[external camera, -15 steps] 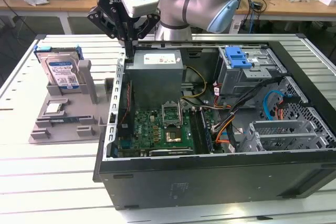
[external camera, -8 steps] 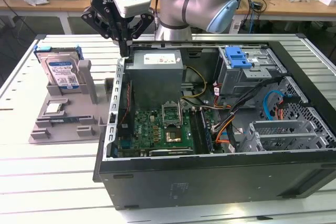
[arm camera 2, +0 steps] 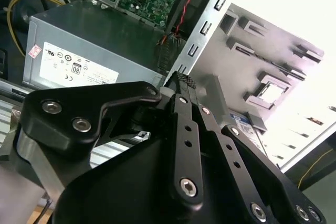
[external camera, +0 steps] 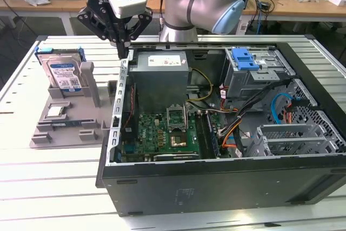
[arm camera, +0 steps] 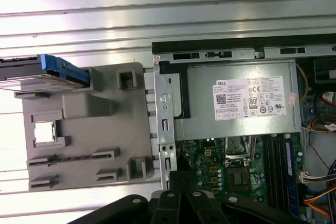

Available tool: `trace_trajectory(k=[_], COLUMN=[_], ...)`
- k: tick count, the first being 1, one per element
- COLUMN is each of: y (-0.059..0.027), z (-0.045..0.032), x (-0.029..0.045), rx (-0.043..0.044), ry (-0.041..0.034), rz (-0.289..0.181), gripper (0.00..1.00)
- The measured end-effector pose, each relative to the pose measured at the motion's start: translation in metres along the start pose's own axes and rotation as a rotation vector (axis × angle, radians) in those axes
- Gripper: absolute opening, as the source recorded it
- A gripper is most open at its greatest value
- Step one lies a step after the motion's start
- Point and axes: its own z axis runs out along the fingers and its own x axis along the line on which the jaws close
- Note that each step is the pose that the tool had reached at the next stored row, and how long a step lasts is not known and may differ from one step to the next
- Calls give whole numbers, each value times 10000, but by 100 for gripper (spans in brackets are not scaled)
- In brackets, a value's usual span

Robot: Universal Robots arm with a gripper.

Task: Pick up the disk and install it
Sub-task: 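Reach for the disk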

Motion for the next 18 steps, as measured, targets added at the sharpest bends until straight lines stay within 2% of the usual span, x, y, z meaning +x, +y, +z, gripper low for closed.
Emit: trace_trajectory(k=[18], y=[-18], z=[-7], x=[241], rx=[0], ry=[1], rz=[0], gripper=[11])
